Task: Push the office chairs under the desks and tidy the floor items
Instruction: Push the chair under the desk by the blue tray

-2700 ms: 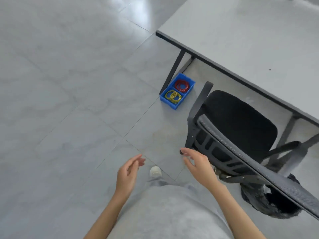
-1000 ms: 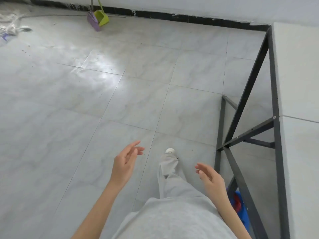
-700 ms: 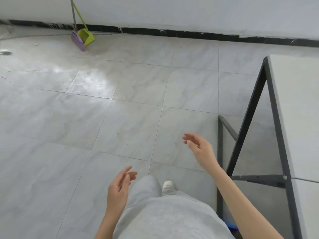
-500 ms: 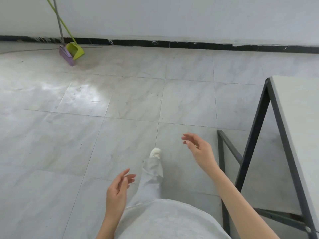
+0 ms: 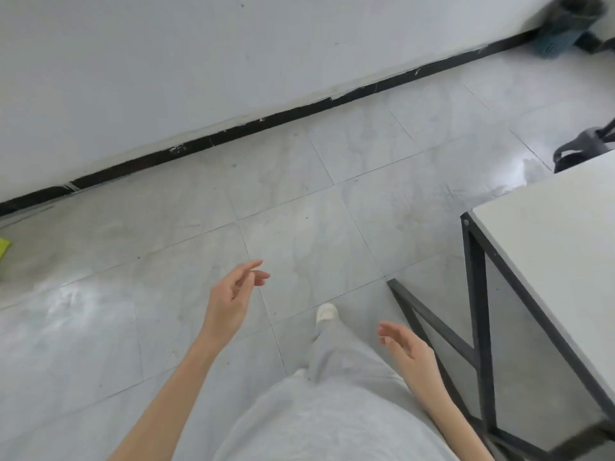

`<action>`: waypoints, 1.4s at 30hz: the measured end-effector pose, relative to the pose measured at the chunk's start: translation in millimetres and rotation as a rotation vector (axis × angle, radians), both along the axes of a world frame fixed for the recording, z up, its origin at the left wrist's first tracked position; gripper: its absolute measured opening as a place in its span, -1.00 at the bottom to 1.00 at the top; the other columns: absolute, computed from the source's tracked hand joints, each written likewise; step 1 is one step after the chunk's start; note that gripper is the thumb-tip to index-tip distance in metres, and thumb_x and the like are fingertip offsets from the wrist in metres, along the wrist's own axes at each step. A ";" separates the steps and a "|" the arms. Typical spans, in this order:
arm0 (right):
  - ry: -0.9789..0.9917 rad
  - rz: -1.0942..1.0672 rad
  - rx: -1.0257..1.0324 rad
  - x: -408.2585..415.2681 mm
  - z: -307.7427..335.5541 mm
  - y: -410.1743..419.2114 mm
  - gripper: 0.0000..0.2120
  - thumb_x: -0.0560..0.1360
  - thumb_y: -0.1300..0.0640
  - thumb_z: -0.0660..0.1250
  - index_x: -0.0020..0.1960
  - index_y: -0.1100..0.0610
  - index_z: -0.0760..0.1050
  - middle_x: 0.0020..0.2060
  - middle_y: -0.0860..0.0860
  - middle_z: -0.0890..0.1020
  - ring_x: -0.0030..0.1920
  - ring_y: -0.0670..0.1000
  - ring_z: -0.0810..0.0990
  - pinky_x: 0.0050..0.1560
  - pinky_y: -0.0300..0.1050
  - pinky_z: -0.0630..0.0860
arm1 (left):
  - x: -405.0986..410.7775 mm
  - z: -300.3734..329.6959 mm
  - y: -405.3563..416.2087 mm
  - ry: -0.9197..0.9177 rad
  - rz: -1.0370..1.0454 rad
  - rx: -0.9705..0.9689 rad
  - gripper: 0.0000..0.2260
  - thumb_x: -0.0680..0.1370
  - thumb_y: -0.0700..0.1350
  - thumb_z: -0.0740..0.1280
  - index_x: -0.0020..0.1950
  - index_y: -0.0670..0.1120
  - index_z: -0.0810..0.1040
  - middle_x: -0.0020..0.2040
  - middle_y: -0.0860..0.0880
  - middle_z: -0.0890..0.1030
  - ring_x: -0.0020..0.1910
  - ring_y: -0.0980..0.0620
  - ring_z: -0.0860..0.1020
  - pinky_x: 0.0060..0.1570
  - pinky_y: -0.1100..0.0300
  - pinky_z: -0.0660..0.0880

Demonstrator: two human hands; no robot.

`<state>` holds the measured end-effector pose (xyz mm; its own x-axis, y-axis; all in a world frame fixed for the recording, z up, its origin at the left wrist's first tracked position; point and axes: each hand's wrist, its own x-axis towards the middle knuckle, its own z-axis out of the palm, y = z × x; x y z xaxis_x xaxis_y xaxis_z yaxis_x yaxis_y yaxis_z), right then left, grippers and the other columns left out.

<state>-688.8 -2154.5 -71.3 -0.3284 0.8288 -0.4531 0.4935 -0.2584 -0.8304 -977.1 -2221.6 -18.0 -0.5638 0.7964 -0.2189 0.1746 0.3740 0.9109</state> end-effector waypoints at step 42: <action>-0.027 -1.186 0.008 -114.4 -39.2 849.2 -0.66 0.51 0.32 0.23 -0.07 -0.15 0.47 -0.13 -0.07 0.65 -0.11 -0.06 0.62 -0.08 -0.29 0.46 | -24.9 -33.6 1090.7 -0.083 -1.101 -0.156 -0.75 0.59 -0.28 0.14 0.06 0.01 0.53 -0.08 0.00 0.66 -0.19 0.19 0.62 -0.11 0.27 0.51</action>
<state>-803.3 -1305.2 -110.4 0.6565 0.6120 -0.4410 -0.0327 -0.5609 -0.8272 -1002.0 -1130.9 -51.6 0.4541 0.8130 -0.3645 0.4219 0.1641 0.8917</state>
